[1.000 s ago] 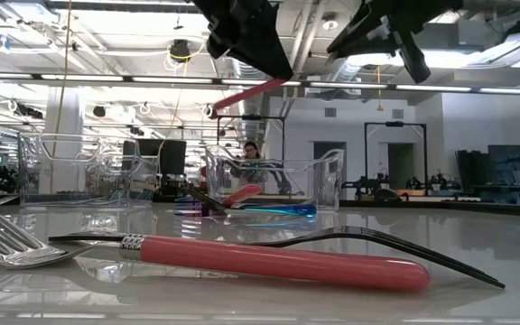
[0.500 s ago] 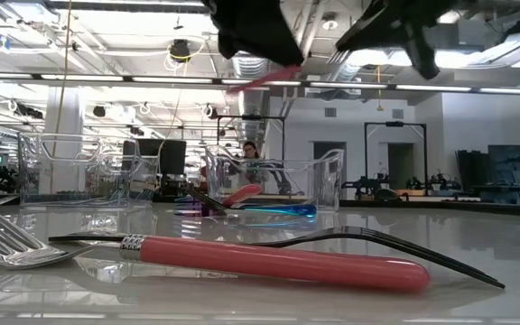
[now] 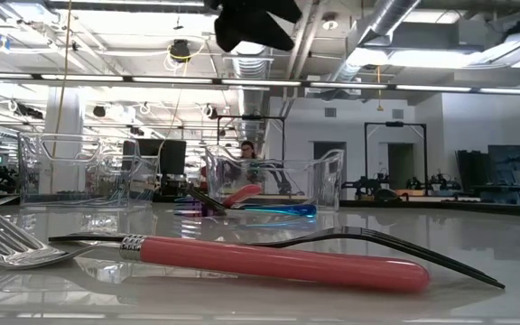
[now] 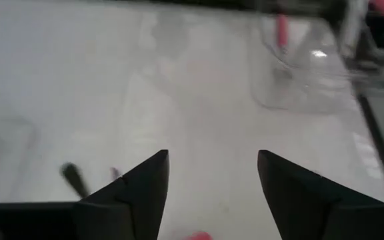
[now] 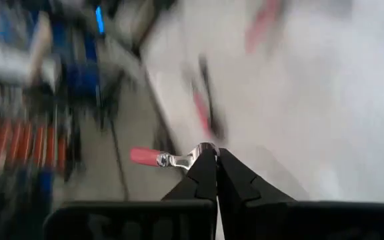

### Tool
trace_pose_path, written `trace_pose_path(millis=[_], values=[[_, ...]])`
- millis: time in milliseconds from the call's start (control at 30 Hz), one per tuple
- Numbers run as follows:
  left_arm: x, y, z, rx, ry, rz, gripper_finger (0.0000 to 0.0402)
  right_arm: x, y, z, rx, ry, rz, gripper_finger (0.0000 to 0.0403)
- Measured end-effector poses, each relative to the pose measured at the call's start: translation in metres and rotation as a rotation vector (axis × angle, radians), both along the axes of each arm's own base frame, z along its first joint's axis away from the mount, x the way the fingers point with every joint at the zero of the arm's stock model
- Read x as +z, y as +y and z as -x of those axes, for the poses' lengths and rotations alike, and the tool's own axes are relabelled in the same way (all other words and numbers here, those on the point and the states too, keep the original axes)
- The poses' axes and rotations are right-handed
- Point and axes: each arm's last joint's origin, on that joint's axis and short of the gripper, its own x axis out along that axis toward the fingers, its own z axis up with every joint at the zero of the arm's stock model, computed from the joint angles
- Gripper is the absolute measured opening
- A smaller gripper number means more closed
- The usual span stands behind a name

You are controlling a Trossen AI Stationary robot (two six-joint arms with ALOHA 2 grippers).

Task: Sort silverware by color (type)
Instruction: Put the pink fork into the bottom right transparent bin

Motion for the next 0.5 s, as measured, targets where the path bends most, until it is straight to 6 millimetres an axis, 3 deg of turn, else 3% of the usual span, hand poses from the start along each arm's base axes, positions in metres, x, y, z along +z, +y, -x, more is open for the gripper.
trace_pose_path(millis=[233,500], values=[[-0.001,0.007,-0.003,0.028,-0.001,0.009,0.0215,0.000,0.016,0.033,0.252,0.064,-0.038,0.0018],[0.002,0.012,-0.006,0.013,-0.047,0.047,0.0215,-0.008,0.016,0.041,0.309,0.126,0.041,0.0018]])
